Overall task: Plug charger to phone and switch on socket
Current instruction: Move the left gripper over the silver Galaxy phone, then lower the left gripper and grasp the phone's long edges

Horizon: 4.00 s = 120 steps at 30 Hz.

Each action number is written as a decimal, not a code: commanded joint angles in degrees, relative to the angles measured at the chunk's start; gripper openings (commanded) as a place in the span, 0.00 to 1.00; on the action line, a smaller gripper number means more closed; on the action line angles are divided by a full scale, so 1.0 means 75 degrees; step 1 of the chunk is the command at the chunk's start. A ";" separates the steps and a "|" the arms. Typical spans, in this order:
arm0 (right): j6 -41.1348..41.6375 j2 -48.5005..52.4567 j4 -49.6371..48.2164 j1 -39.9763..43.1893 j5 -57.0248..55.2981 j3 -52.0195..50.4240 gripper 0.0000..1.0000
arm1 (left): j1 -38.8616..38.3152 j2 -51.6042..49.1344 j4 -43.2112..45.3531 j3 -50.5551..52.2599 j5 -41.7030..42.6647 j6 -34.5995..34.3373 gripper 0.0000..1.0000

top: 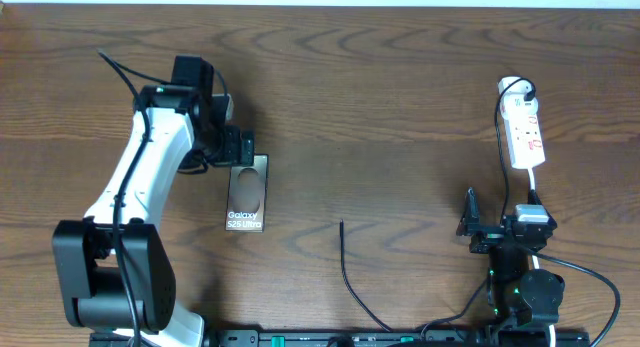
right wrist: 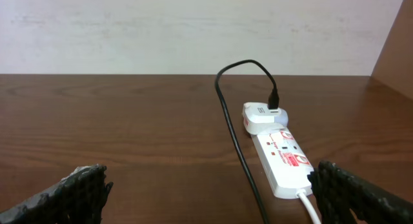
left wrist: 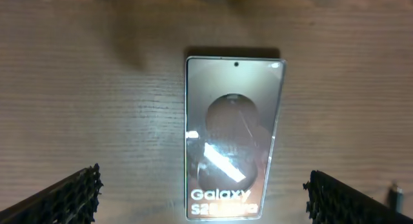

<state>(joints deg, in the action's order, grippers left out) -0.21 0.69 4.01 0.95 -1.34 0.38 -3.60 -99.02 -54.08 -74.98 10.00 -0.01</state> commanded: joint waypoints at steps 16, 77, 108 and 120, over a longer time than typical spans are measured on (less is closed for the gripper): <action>0.0108 -0.0041 0.0017 0.0032 -0.0087 -0.0009 0.99 | -0.0755 0.0000 0.1172 0.1469 -0.0490 -0.0425 1.00; 0.0108 -0.0041 0.0017 0.0032 -0.0087 -0.0009 0.99 | -0.1218 0.0000 0.2658 0.2876 -0.0912 -0.0804 1.00; 0.0108 -0.0041 0.0017 0.0032 -0.0087 -0.0009 0.99 | -0.1218 0.0000 0.2629 0.3226 -0.0915 -0.0801 1.00; 0.0108 -0.0041 0.0017 0.0032 -0.0087 -0.0009 0.99 | -0.1218 0.0000 0.2661 0.3226 -0.0915 -0.0772 1.00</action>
<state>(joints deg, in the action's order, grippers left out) -0.21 0.69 3.99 0.95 -1.34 0.38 -12.64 -98.67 -33.63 -52.71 2.85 -6.15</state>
